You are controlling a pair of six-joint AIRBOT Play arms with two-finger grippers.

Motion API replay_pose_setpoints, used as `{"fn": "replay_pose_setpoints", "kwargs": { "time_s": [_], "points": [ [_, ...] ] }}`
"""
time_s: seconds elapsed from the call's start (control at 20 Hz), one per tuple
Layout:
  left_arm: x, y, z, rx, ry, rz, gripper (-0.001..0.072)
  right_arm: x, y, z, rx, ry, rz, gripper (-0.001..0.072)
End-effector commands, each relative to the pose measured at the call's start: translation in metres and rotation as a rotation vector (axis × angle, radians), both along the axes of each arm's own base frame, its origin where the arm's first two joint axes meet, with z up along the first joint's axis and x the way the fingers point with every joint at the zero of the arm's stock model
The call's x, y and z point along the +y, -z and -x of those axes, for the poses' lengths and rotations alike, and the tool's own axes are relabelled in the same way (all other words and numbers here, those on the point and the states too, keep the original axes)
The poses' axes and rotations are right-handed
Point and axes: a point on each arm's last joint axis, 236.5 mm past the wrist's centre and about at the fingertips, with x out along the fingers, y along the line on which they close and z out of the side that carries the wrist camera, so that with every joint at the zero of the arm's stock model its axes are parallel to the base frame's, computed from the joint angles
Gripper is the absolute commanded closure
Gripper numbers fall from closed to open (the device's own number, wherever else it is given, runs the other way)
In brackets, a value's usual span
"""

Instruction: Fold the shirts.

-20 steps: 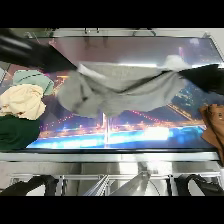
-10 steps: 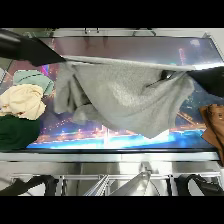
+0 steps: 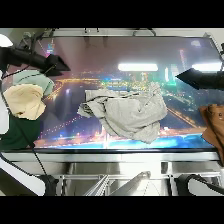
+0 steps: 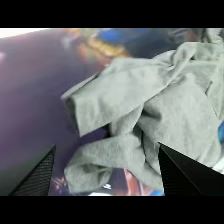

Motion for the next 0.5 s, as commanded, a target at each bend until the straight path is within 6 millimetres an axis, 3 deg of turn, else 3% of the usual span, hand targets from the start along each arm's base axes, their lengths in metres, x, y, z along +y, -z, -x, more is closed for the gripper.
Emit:
{"fn": "replay_pose_setpoints", "kwargs": {
  "time_s": [0.0, 0.1, 0.2, 0.3, 0.45],
  "points": [
    [0.038, 0.041, 0.035, 0.24, -0.075, 0.058, 0.0014, -0.024, 0.032, 0.04, 0.191, -0.022, -0.013, 0.0152],
    [0.032, 0.07, 0.06, 0.331, -0.068, 0.086, 0.0014, -0.025, 0.058, 0.058, 0.267, -0.024, -0.014, 0.0152],
    [0.017, 0.097, 0.066, 0.353, -0.071, 0.087, 0.0014, -0.03, 0.084, 0.059, 0.286, 0.038, -0.007, 0.0152],
    [0.008, 0.112, 0.048, 0.286, -0.113, 0.056, 0.0014, -0.036, 0.106, 0.056, 0.312, 0.079, -0.013, 0.0152],
    [-0.018, 0.116, 0.018, 0.191, -0.086, 0.023, 0.0015, -0.029, 0.141, 0.055, 0.416, 0.107, -0.101, 0.0153]
  ]
}}
